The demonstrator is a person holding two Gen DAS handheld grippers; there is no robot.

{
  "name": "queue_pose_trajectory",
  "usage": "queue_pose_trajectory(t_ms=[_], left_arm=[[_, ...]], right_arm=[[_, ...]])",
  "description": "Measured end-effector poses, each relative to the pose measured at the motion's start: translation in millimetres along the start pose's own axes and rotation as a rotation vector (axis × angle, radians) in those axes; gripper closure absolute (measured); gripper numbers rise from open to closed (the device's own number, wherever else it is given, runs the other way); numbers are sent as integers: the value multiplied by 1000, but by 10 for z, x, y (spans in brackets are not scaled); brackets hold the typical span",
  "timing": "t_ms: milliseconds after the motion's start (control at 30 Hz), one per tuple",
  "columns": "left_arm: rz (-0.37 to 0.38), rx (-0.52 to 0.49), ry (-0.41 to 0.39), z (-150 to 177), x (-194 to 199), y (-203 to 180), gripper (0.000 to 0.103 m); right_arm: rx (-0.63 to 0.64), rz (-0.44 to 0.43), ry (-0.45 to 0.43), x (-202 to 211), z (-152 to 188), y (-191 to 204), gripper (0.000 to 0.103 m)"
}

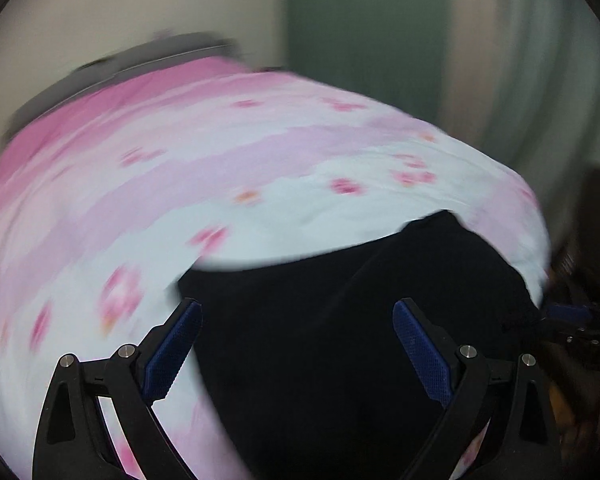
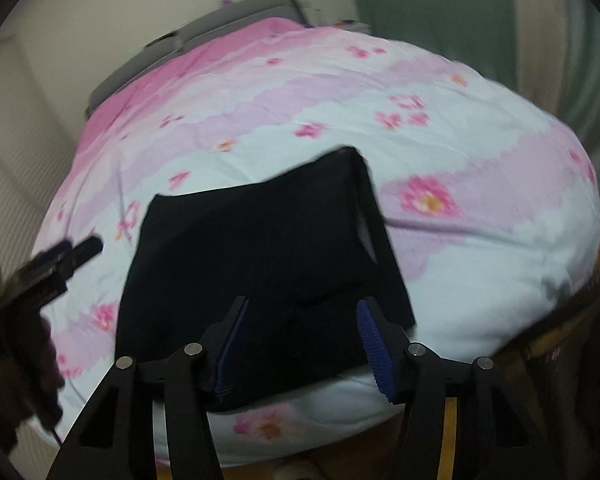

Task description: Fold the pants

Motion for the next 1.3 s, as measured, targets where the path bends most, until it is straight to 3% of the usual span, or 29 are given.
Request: queue_pose_trajectory(t_ms=[133, 233, 367, 633, 700, 733, 767, 900, 1033, 1133, 1167, 1233, 1267, 1300], left_arm=[[178, -231, 103, -438, -585, -174, 12], [296, -416, 184, -612, -992, -392, 17], [453, -455, 290, -665, -1443, -550, 23], [593, -496, 494, -326, -2107, -709, 43], [617, -491, 525, -258, -2161, -741, 58], [611, -507, 524, -236, -2161, -755, 60], [605, -524, 511, -235, -2151, -767, 65], [560, -498, 451, -409, -2164, -651, 81], [528, -447, 433, -501, -2222, -556, 81], [519, -425, 441, -445, -2249, -565, 79], [507, -421, 425, -449, -2219, -564, 75], [497, -399, 398, -491, -2141, -541, 52], [486, -384, 366, -524, -2061, -520, 38], [475, -378, 330, -559, -1984, -503, 35]], right_arm=[[-158, 79, 33, -97, 106, -298, 47], [-260, 87, 79, -218, 230, -405, 46], [-390, 25, 131, -430, 375, -420, 46], [-492, -45, 149, -732, 371, -387, 46], [-499, -35, 135, -764, 364, -389, 52], [-501, -23, 126, -769, 373, -400, 60], [-507, -15, 125, -780, 380, -425, 69], [-491, 18, 101, -780, 301, -515, 82], [-425, 41, 23, -726, -33, -517, 84], [-426, 56, 101, -931, 42, -580, 81], [-433, 51, 123, -969, 104, -601, 76], [-472, 20, 125, -982, 164, -663, 71], [-461, 24, 120, -962, 162, -670, 64], [-432, 46, 115, -932, 140, -660, 59]])
Point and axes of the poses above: each gripper's, at about its wrist camera, not at the fingertips, and x roughly against the way its jaws point, y to its left, z to its underside, the point moved 7 cm from there along -x, roughly the way its jaws point, and after that the axes turned 10 degrees about z, right-handed, at the moved point
